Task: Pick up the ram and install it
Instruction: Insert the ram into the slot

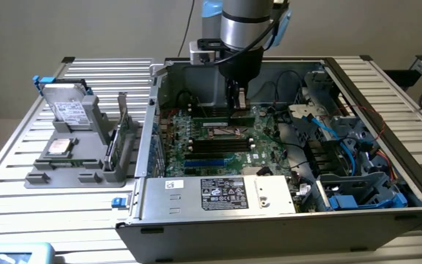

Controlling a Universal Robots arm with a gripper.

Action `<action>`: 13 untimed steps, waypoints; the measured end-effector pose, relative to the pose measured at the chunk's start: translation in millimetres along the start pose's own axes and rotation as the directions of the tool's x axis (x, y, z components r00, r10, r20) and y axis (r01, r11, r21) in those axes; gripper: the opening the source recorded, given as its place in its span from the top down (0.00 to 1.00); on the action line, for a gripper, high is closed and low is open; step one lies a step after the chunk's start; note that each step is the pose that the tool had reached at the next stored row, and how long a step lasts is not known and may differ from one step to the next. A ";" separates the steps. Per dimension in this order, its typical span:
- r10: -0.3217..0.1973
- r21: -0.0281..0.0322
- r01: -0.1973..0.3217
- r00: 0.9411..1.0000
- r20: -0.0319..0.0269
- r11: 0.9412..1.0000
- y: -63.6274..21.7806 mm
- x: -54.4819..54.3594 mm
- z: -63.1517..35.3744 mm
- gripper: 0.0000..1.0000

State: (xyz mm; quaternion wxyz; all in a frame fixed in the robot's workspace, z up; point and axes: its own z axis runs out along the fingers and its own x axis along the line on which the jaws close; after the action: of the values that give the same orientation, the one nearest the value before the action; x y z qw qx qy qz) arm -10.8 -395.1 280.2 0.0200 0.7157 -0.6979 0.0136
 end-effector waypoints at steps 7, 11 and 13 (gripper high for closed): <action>0.000 0.000 0.000 1.000 0.001 1.000 0.0 -0.1 1.8 0.86; 0.000 0.000 0.000 1.000 0.000 1.000 -0.1 -0.4 7.1 0.86; 0.000 0.000 0.000 1.000 -0.001 1.000 -0.1 -0.5 9.8 0.86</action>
State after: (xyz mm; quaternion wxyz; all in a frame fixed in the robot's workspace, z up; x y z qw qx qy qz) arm -10.8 -395.0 270.4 0.0203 0.7157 -0.6980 0.0139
